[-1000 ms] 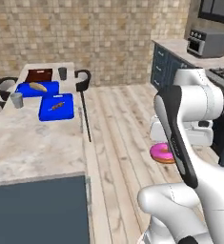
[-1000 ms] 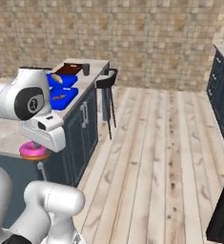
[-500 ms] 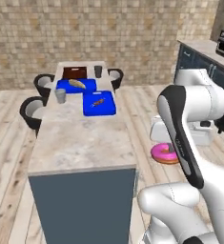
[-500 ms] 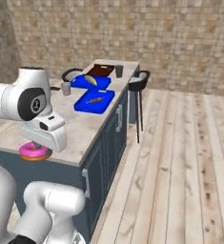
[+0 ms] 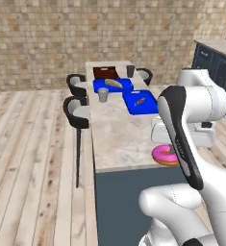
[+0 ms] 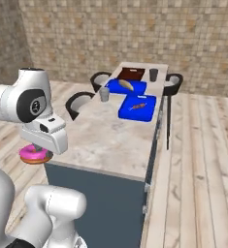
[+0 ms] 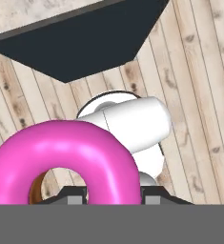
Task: Take the donuts from the fridge and place them on the empty tray on the dining counter.
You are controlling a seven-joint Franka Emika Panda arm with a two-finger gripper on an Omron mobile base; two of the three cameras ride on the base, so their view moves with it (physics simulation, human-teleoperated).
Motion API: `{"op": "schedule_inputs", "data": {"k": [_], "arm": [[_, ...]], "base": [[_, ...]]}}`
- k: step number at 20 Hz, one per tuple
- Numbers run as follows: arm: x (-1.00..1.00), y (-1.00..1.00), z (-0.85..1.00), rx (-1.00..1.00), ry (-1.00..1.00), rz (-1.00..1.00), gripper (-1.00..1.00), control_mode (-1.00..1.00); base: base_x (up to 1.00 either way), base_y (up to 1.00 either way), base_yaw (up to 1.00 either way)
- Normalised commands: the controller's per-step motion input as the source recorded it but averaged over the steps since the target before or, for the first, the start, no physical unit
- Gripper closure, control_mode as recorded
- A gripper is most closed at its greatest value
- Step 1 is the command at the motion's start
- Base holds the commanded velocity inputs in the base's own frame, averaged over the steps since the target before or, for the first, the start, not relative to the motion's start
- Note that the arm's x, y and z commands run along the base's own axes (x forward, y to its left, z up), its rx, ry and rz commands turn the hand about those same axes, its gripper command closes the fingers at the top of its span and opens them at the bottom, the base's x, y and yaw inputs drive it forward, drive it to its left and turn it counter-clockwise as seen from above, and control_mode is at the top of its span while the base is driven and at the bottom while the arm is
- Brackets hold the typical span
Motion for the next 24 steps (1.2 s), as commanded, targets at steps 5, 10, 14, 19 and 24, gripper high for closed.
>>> {"op": "schedule_inputs", "data": {"k": [5,10,14,19,24], "arm": [[0.00,0.00,0.00,0.00,0.00,0.00,1.00,1.00],[0.00,0.00,0.00,0.00,0.00,0.00,1.00,1.00],[0.00,0.00,0.00,0.00,0.00,0.00,1.00,1.00],[0.00,0.00,0.00,0.00,0.00,0.00,1.00,1.00],[0.00,0.00,0.00,0.00,0.00,0.00,1.00,1.00]], "base": [[0.05,1.00,-0.04],[0.32,1.00,-0.07],[0.75,0.98,-0.13],[1.00,0.73,-0.25],[1.00,0.69,-0.29]]}}
